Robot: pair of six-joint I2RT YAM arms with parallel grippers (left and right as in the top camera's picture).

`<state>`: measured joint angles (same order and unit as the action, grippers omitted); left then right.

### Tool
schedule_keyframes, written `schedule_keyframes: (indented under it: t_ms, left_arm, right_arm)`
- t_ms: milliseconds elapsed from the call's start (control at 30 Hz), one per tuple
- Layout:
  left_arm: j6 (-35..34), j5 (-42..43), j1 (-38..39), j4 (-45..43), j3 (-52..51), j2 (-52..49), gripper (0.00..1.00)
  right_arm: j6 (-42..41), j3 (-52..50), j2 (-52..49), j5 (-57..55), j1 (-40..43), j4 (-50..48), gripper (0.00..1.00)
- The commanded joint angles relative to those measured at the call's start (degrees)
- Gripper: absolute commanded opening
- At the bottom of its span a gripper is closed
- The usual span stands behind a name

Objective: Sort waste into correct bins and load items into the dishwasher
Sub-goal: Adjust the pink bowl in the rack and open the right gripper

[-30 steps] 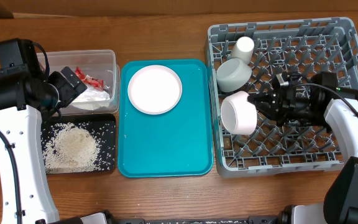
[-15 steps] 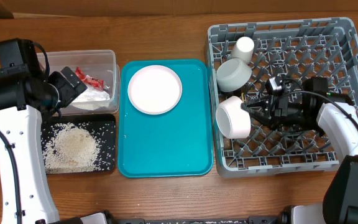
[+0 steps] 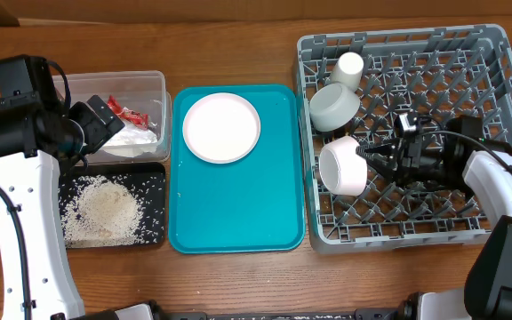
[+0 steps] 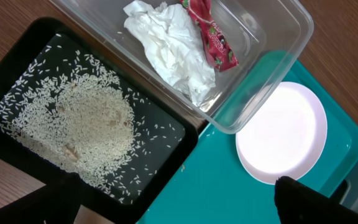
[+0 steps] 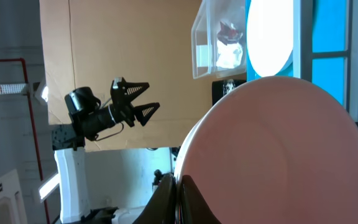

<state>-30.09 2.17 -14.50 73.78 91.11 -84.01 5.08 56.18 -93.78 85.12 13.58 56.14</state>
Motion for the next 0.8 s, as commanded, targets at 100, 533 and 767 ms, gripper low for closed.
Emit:
schedule_keyframes:
  t_ms: [100,533,767]
  left_arm:
    - [-0.15,0.22,-0.11,-0.11,-0.09,-0.26,1.0]
    - [-0.15,0.22,-0.11,-0.11,-0.09,-0.26,1.0]
    - [-0.15,0.2,-0.11,-0.11,-0.09,-0.26,1.0]
  right_arm:
    - [-2.32,-0.66,-0.55,-1.03,0.33,1.16,0.04]
    - [-5.11,-0.7,-0.55,4.76,0.37,4.24,0.04]
    - [-1.31,-0.74,-0.55,4.76,0.37,6.16,0.04]
